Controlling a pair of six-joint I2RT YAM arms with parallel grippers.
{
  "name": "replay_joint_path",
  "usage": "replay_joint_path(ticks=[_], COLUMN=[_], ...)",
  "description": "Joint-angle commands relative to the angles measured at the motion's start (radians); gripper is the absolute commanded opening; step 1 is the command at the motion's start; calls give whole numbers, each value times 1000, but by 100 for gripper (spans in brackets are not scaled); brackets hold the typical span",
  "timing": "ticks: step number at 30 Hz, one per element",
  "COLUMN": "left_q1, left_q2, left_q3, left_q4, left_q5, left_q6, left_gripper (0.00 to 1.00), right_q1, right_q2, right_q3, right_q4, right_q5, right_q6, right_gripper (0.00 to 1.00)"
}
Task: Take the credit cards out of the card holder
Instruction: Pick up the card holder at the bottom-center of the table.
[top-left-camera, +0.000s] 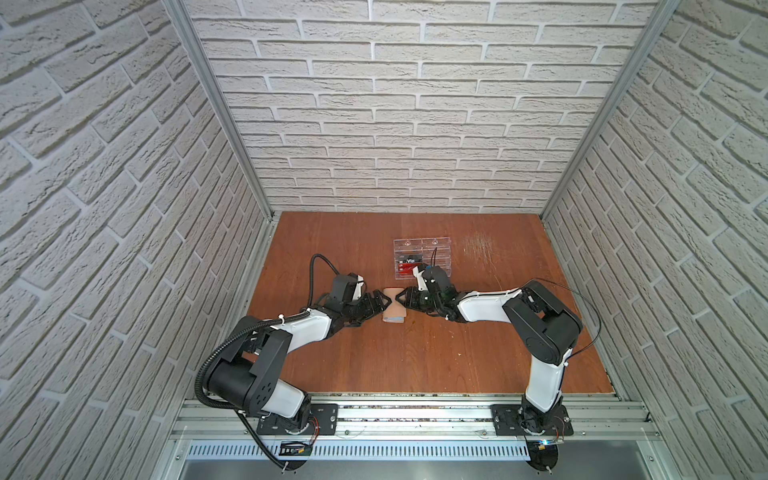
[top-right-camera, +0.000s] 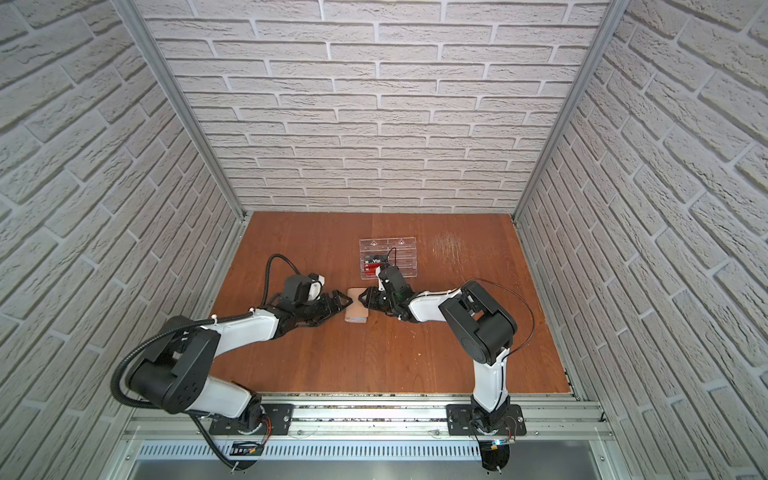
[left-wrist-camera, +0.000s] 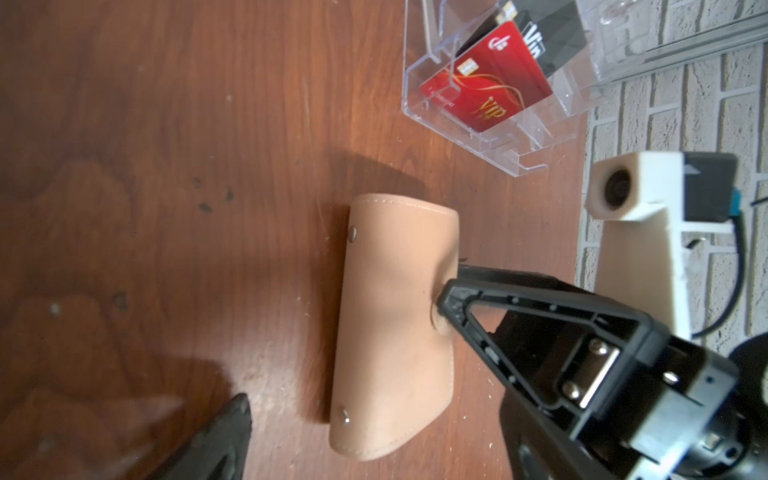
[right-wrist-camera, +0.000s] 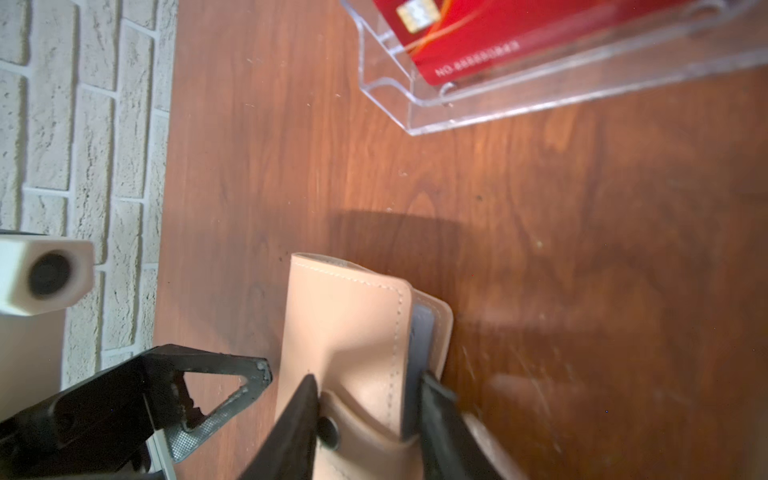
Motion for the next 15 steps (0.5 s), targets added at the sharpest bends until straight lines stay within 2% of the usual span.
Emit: replay_joint_path(ticks=[1, 6, 15], left_q1=[8, 10, 11], left_q2=[9, 20, 46], left_q3=[-11, -11, -15], left_q4=[64, 73, 111], left_q5=[22, 13, 0], left_q6=[-7, -16, -61], left_gripper=[93, 93, 87], right_q1=[0, -1, 0], right_q2=[37, 60, 60], right_q3=[-28, -49, -78], right_q4=[51, 118, 168], right_q5=[-5, -16, -27], right_q6=[38, 72, 93], right_gripper=[31, 22, 20])
